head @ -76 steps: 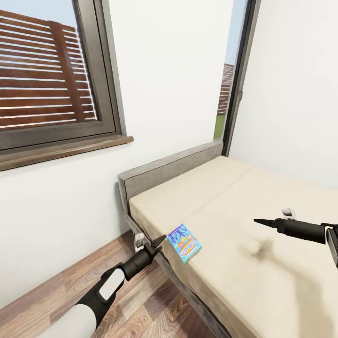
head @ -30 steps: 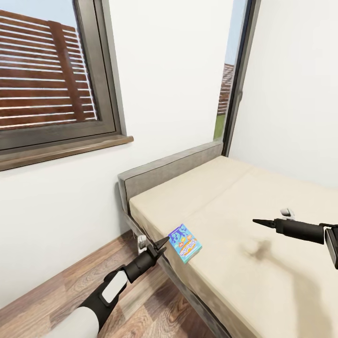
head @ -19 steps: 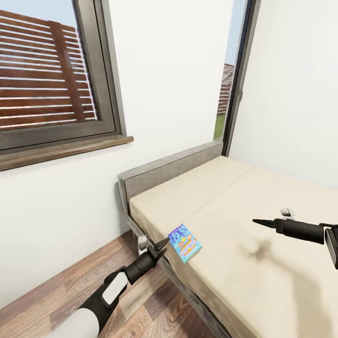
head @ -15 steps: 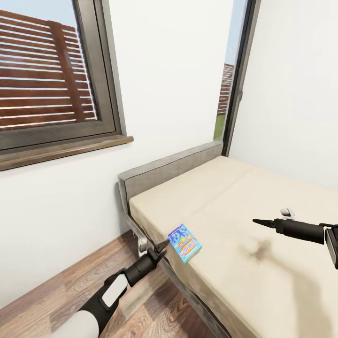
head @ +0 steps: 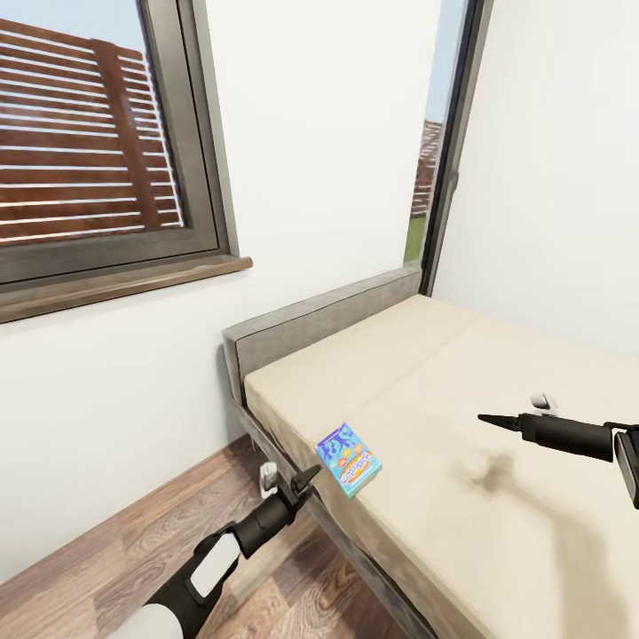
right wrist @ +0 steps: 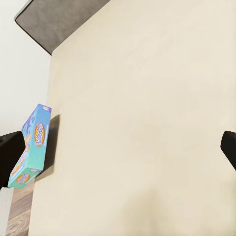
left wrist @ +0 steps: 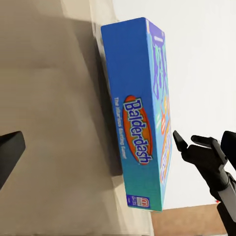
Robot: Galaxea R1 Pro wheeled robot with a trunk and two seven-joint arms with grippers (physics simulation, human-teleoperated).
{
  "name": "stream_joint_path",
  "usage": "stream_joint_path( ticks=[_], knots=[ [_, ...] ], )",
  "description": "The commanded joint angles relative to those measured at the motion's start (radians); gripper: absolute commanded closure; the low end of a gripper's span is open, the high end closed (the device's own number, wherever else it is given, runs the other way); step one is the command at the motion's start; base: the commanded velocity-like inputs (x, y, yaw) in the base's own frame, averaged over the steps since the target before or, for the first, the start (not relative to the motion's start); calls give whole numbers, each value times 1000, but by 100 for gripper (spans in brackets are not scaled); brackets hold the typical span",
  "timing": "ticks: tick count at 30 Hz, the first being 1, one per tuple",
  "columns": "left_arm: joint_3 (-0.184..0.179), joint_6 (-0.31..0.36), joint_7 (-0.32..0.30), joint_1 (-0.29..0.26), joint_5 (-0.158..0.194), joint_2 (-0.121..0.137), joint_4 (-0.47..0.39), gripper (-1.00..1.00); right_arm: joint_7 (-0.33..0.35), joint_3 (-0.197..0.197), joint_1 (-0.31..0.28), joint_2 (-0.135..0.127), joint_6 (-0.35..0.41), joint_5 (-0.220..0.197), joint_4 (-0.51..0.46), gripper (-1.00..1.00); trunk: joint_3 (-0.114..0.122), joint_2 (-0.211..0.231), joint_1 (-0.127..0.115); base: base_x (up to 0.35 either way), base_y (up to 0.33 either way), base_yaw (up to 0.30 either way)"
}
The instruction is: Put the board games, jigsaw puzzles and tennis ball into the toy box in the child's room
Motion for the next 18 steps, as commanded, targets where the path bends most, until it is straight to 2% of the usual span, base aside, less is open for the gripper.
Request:
stream_joint_path(
  ticks=[1,18],
  knots=[
    [-3,9,-1,-1,11,0,0,-100,9,-4,-1,1,9,10,-1,-100,-1,0,0,0,0,0],
    [-2,7,3,20,12,-1,1,-100,9,-4,-1,0,9,10,-1,-100,-1,0,0,0,0,0]
  ],
)
